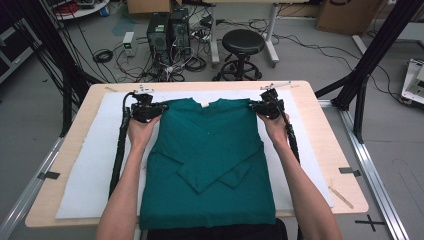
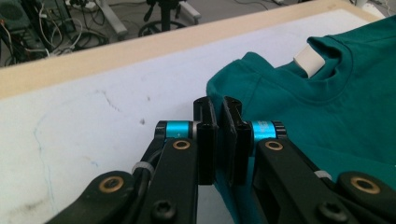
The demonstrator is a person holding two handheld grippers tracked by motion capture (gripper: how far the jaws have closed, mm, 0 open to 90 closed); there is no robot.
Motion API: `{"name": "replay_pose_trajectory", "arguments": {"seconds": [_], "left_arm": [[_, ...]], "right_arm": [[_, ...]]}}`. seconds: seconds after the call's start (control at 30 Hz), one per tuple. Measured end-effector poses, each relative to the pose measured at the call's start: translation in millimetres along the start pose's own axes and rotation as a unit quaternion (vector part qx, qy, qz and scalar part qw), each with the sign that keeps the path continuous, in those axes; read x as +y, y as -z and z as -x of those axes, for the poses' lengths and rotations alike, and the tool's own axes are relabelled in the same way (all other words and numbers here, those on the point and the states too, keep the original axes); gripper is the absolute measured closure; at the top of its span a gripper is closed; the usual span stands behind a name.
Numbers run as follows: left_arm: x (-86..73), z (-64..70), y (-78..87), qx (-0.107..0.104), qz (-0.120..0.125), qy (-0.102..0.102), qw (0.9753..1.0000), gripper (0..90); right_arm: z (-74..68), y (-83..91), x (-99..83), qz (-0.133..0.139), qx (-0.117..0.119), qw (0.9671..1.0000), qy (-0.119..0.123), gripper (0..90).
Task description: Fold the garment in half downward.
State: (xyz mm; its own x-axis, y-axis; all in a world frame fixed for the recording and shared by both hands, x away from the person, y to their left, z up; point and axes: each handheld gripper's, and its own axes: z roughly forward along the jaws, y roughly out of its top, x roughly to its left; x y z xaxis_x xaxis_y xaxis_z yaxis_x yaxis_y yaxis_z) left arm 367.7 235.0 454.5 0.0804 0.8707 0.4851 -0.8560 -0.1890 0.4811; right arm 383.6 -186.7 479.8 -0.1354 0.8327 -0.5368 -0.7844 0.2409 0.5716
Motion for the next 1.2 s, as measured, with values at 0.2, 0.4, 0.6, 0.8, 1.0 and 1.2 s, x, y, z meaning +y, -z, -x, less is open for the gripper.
{"name": "replay_pose_trajectory", "arguments": {"seconds": [0.2, 0.4, 0.6, 0.8, 1.0, 1.2], "left_arm": [[13.8, 0.7, 5.1, -0.003, 0.022, -0.003, 0.9998, 84.9], [20.9, 1.0, 10.1, -0.004, 0.040, -0.007, 0.9992, 84.9], [30.2, 3.3, 14.4, -0.002, 0.051, -0.018, 0.9985, 85.0], [22.4, 4.6, 10.6, -0.003, 0.037, -0.018, 0.9991, 84.9], [14.8, 8.9, 10.6, -0.007, 0.023, -0.033, 0.9992, 84.9], [3.5, 8.9, 10.1, -0.011, 0.012, -0.031, 0.9994, 84.9]], "right_arm": [[4.9, 9.2, 7.8, 0.019, 0.003, 0.9998, -0.011, 84.2], [5.8, 17.4, 16.5, 0.043, 0.007, 0.9990, -0.010, 84.1], [6.1, 22.3, 18.2, 0.047, 0.005, 0.9988, -0.006, 84.0], [8.7, 22.4, 13.0, 0.038, 0.016, 0.9991, -0.003, 83.9], [9.7, 17.9, 8.2, 0.014, 0.026, 0.9996, -0.002, 83.9], [4.5, 14.8, 6.1, 0.003, 0.033, 0.9994, 0.004, 83.9]]}}
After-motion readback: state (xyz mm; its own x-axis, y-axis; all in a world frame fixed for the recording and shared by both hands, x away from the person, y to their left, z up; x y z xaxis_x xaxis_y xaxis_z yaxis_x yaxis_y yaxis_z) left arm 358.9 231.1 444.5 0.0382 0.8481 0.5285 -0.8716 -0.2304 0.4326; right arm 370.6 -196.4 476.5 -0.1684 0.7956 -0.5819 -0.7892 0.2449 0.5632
